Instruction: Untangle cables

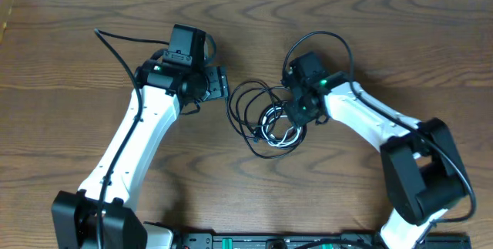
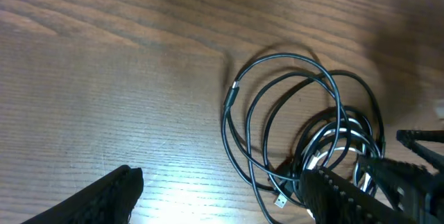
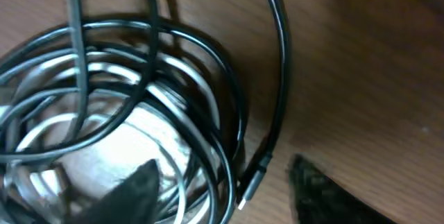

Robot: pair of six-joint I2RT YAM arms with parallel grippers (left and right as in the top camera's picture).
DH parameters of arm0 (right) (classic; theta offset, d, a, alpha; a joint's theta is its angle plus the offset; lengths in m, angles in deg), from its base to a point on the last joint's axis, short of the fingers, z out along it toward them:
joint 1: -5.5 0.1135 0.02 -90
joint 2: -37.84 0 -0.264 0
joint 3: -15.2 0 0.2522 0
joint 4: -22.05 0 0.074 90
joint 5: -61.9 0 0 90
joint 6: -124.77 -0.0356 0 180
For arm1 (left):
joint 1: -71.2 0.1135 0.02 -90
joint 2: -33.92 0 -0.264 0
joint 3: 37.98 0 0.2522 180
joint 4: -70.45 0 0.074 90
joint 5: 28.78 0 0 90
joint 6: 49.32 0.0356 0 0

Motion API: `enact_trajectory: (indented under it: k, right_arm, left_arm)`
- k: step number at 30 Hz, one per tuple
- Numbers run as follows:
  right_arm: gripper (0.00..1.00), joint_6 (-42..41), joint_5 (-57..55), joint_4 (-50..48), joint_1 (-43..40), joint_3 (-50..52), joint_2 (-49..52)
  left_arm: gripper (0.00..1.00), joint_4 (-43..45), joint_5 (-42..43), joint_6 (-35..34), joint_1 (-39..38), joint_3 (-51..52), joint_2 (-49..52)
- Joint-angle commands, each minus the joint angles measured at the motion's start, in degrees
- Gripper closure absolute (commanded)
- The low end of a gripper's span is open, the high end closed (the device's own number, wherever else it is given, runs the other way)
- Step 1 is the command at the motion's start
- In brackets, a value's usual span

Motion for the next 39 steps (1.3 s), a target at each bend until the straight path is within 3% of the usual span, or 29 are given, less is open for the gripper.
enact_trajectory:
  k: [1,8,13,16,25,35,37,39]
  right_arm:
    - [0.55,-3.52,-4.07,-0.17,0.59,-0.11,0.96]
    - [0.60,-5.20,-3.82,1.53,0.59,-0.04,1.07]
    - [0.91,-7.65,-3.85,2.19,0.59,0.09,1.07]
    - [0.99,-7.65,-3.89,2.64,0.52,0.09,1.07]
    - [0.99,-20.13,-17.73,9.64,-1.36,0.04,-0.02]
    - [0.99,-15.32,-6.19,10.58,-4.57,-0.11,-9.75]
    - [0.99,-15.89,-6.14,11.15,-4.57,-0.11,-11.45]
    - [0.99,-15.96,-6.16,11.69,-4.57,-0.11,-12.07]
  left_arm:
    - [0.22,-0.37,0.72,-0.33,0.17,0.76,1.25]
    - [0.22,-1.09,0.68,-0.31,0.17,0.76,1.36]
    - [0.21,-2.69,0.68,-0.33,0.17,0.76,1.36]
    - [0.22,-3.82,0.68,-0.33,0.17,0.76,1.36]
    - [0.22,-3.65,2.73,-0.31,-3.06,3.69,1.49]
    - [0.27,11.02,13.20,5.92,-14.32,11.13,3.48]
    - [0.26,13.57,13.20,5.92,-16.35,11.19,4.33]
    - [0.18,16.00,13.20,5.86,-17.77,11.19,5.33]
